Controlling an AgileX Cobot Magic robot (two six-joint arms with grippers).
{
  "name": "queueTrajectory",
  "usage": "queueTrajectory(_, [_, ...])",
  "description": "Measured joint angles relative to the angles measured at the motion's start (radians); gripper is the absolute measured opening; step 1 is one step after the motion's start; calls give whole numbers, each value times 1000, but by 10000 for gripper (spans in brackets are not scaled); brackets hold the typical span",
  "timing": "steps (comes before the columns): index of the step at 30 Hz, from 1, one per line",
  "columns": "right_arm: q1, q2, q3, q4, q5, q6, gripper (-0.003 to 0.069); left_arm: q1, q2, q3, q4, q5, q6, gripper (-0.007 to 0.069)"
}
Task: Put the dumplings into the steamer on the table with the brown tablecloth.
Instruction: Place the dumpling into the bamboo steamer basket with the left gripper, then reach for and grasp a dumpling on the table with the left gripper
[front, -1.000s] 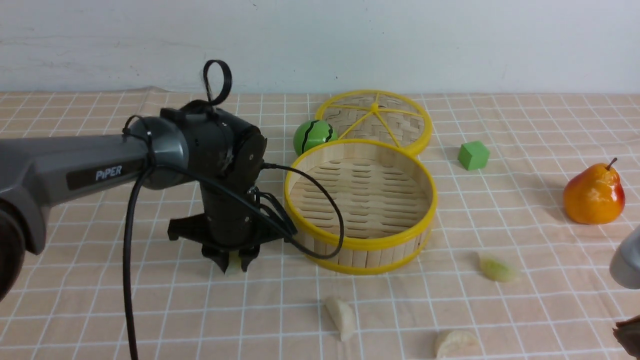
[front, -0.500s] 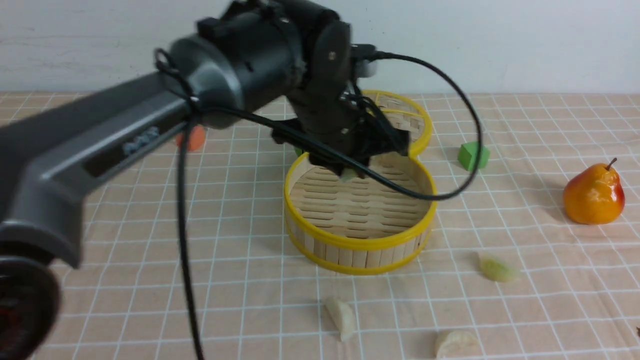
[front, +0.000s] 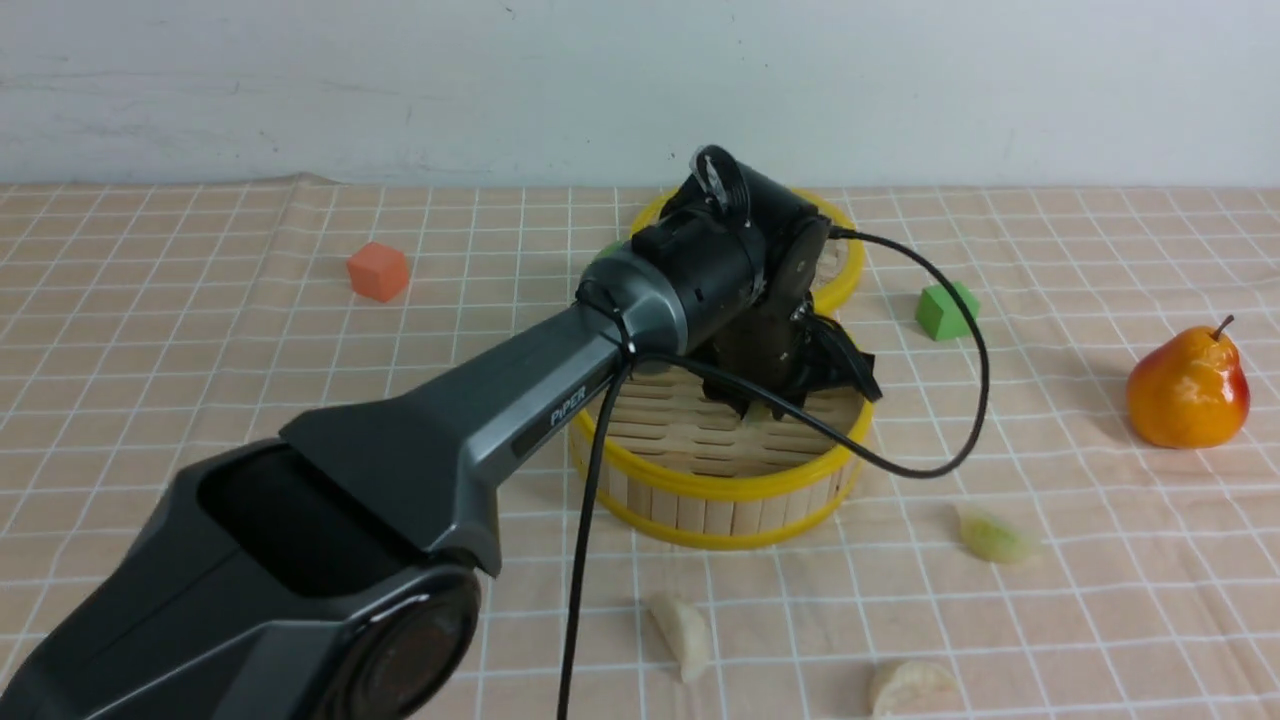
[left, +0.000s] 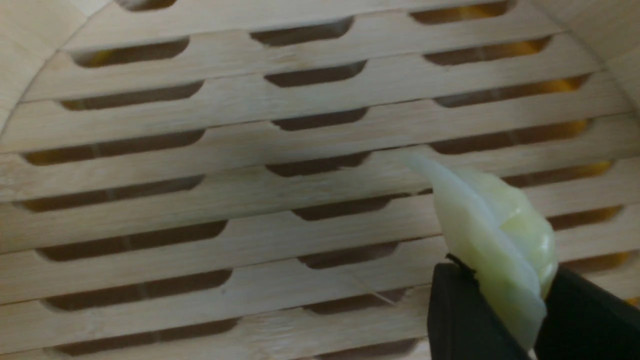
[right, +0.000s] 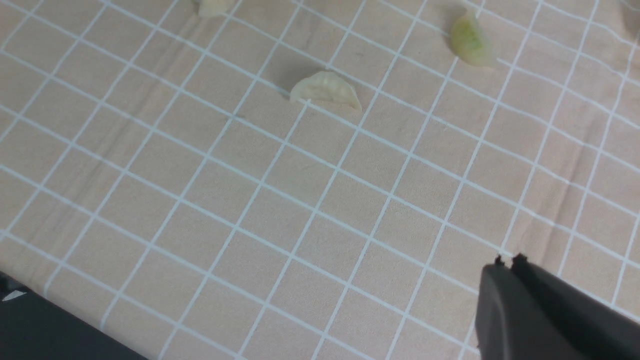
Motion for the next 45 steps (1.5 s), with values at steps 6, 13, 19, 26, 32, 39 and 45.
queueTrajectory(6, [0,0,0,0,0,0,15,0,12,-35,18,37,-18,386])
queueTrajectory(13, [0,0,0,-8,0,0,21,0,-56,-146,-48,189,-20,580])
queueTrajectory(19, [0,0,0,-21,-24,0,21,0,-281,-79,-79,213,-17,568])
queueTrajectory(26, [0,0,0,-26,-73,0,28,-59,-521,282,-58,215,26,562])
queueTrajectory(32, [0,0,0,-26,-75,0,34,-158,-627,647,18,214,-91,561])
queueTrajectory(39, [0,0,0,-24,-75,0,41,-166,-634,907,17,63,-294,560])
queueTrajectory(45, [0,0,0,-12,-75,0,42,-142,-606,991,19,-152,-422,556])
